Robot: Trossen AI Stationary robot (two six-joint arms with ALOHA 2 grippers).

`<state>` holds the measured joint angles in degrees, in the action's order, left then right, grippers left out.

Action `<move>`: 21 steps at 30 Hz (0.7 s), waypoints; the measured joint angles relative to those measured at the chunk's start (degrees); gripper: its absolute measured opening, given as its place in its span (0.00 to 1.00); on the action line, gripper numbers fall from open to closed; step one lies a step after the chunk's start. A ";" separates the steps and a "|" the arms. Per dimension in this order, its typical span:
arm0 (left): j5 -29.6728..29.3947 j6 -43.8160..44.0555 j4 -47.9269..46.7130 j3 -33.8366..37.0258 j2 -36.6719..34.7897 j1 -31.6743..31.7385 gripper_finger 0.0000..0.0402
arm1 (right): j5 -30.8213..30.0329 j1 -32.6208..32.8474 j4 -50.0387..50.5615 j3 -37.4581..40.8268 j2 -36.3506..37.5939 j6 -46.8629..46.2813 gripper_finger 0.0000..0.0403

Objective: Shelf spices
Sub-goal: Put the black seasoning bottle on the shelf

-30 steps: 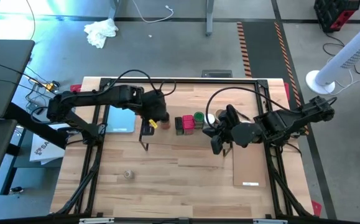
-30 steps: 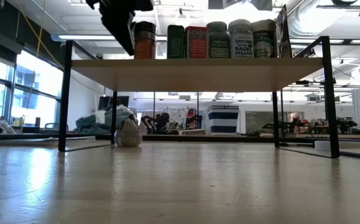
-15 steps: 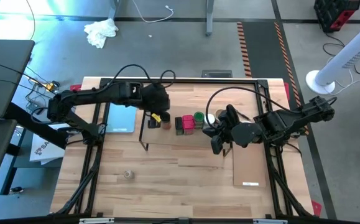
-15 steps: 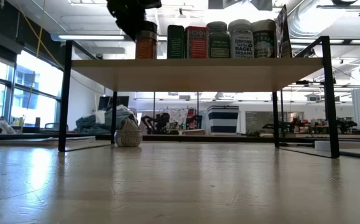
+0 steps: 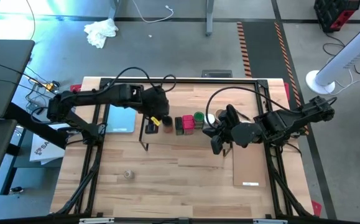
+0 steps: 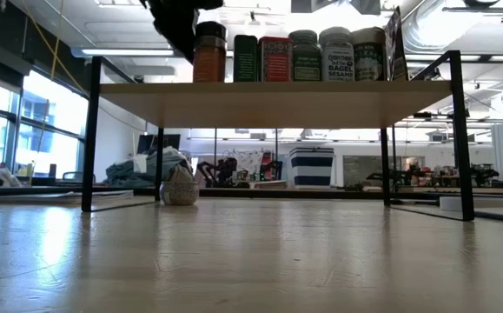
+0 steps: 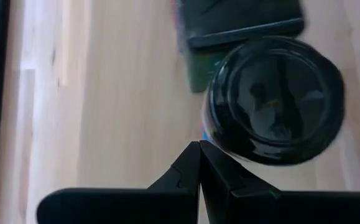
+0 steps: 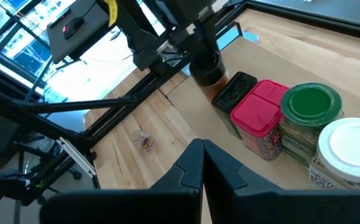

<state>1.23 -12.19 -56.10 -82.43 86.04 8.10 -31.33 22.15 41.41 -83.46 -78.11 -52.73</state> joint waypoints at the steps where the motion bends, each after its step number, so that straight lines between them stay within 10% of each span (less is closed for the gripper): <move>1: 0.29 0.12 0.13 0.00 0.00 -0.30 0.00 | 0.00 0.00 0.00 0.00 0.00 0.07 0.00; 11: -6.30 1.60 -1.23 0.00 -1.28 -1.09 0.00 | 0.04 0.00 0.02 0.00 0.00 -0.53 0.00; 21: 3.22 11.55 -7.59 -0.09 -2.69 -6.31 0.00 | 0.07 0.00 0.07 0.00 0.00 -0.82 0.00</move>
<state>4.46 -0.64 -63.70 -82.52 83.35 1.79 -31.27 22.15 41.48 -83.46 -78.11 -53.55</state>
